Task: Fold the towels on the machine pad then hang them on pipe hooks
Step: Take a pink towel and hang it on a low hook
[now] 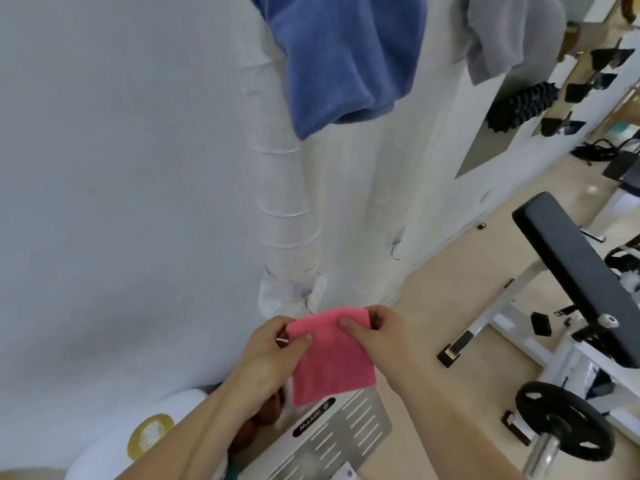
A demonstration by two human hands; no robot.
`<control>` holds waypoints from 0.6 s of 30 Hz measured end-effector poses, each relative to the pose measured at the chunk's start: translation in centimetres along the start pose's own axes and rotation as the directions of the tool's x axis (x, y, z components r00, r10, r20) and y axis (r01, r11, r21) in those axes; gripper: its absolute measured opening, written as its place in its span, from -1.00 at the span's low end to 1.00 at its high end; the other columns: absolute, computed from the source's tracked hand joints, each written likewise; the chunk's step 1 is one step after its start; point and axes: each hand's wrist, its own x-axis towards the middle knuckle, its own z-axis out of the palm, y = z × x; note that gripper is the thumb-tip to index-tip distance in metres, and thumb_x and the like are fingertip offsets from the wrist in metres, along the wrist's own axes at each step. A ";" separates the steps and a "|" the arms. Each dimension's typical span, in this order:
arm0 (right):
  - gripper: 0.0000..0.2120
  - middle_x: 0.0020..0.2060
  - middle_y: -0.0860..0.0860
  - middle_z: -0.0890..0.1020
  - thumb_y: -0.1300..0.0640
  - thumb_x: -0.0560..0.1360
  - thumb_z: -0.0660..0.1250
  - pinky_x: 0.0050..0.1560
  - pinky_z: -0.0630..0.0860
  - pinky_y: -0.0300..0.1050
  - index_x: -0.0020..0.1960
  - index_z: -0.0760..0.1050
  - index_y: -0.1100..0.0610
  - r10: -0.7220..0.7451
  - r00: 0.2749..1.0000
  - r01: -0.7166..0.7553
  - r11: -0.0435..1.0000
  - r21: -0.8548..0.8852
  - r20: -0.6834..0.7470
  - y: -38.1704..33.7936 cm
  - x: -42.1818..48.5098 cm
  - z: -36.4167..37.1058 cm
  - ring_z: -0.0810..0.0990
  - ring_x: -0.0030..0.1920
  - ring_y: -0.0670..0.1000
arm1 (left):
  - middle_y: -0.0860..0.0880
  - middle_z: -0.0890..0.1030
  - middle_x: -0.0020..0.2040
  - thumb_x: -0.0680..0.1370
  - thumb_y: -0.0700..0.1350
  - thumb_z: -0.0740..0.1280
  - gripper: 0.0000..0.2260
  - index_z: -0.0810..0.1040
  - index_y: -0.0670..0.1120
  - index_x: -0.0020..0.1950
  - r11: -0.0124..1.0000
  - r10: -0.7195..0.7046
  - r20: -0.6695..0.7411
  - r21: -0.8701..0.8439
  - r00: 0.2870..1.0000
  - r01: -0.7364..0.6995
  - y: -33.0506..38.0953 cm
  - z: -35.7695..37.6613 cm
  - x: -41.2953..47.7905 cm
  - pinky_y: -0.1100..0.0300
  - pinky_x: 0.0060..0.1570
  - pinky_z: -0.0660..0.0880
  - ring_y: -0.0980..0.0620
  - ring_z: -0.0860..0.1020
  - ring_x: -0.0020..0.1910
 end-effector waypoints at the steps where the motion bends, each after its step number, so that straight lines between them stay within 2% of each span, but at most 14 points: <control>1: -0.77 -0.16 -0.09 0.72 -0.07 0.42 0.56 -0.12 0.58 -0.16 -0.01 0.63 -0.02 -0.008 1.000 0.008 1.000 -0.020 0.012 0.1 1.4 0.2 0.69 -0.10 -0.03 | 0.00 0.71 -0.15 0.55 -0.08 0.43 -0.94 0.66 0.07 -0.01 1.000 -0.002 -0.034 0.004 0.999 0.002 0.1 0.4 0.9 0.17 -0.22 0.56 0.04 0.66 -0.22; 3: -0.78 -0.15 -0.09 0.71 -0.05 0.44 0.54 -0.15 0.52 -0.19 0.00 0.61 0.01 -0.015 0.999 0.017 0.999 -0.046 0.042 0.7 4.2 0.8 0.68 -0.10 -0.01 | -0.03 0.67 -0.25 0.54 -0.14 0.39 -0.92 0.66 0.01 -0.03 0.999 -0.032 -0.090 0.004 0.995 0.033 0.2 1.2 2.8 0.17 -0.28 0.54 0.06 0.59 -0.33; 5: -0.77 -0.14 -0.09 0.69 -0.06 0.43 0.54 -0.12 0.55 -0.15 -0.01 0.59 0.00 -0.017 0.997 0.024 0.996 -0.084 0.080 1.4 6.7 1.6 0.66 -0.09 -0.01 | -0.01 0.64 -0.28 0.53 -0.18 0.36 -0.90 0.65 -0.02 -0.07 0.997 -0.067 -0.149 0.031 0.987 0.072 -0.1 1.8 4.7 0.14 -0.30 0.51 0.04 0.56 -0.35; 8: -0.79 -0.15 -0.09 0.66 -0.06 0.45 0.52 -0.18 0.48 -0.18 -0.03 0.56 0.00 -0.026 0.992 0.045 0.988 -0.147 0.125 2.0 9.7 2.6 0.63 -0.11 -0.02 | 0.00 0.66 -0.24 0.54 -0.14 0.35 -0.92 0.64 -0.01 -0.08 0.990 -0.086 -0.204 0.093 0.975 0.107 -0.6 2.3 7.0 0.14 -0.29 0.50 -0.01 0.59 -0.28; 12: -0.82 -0.23 -0.09 0.65 -0.06 0.46 0.51 -0.28 0.41 -0.17 -0.12 0.55 -0.01 -0.036 0.984 0.076 0.971 -0.227 0.175 1.5 12.6 3.7 0.60 -0.20 -0.04 | 0.02 0.69 -0.20 0.57 -0.15 0.36 -0.89 0.66 0.01 -0.11 0.979 -0.088 -0.251 0.158 0.964 0.131 -2.0 2.3 9.1 0.05 -0.11 0.63 -0.03 0.66 -0.17; 16: -0.85 -0.24 -0.07 0.66 -0.03 0.47 0.48 -0.29 0.44 -0.15 -0.12 0.58 0.03 0.020 0.976 0.044 0.959 -0.281 0.218 2.1 14.4 4.9 0.62 -0.20 -0.02 | 0.06 0.66 -0.25 0.60 -0.14 0.36 -0.81 0.62 0.06 -0.19 0.969 -0.103 -0.272 0.191 0.957 0.159 -3.4 2.6 10.4 0.29 -0.25 0.48 0.03 0.61 -0.23; 18: -0.84 -0.25 -0.06 0.66 -0.02 0.47 0.48 -0.25 0.48 -0.12 -0.11 0.60 0.05 0.068 0.972 0.004 0.953 -0.303 0.226 2.9 14.8 5.3 0.64 -0.17 0.03 | 0.08 0.64 -0.28 0.61 -0.11 0.34 -0.79 0.61 0.09 -0.20 0.966 -0.145 -0.279 0.168 0.949 0.197 -4.0 3.1 10.7 0.31 -0.31 0.43 0.08 0.58 -0.29</control>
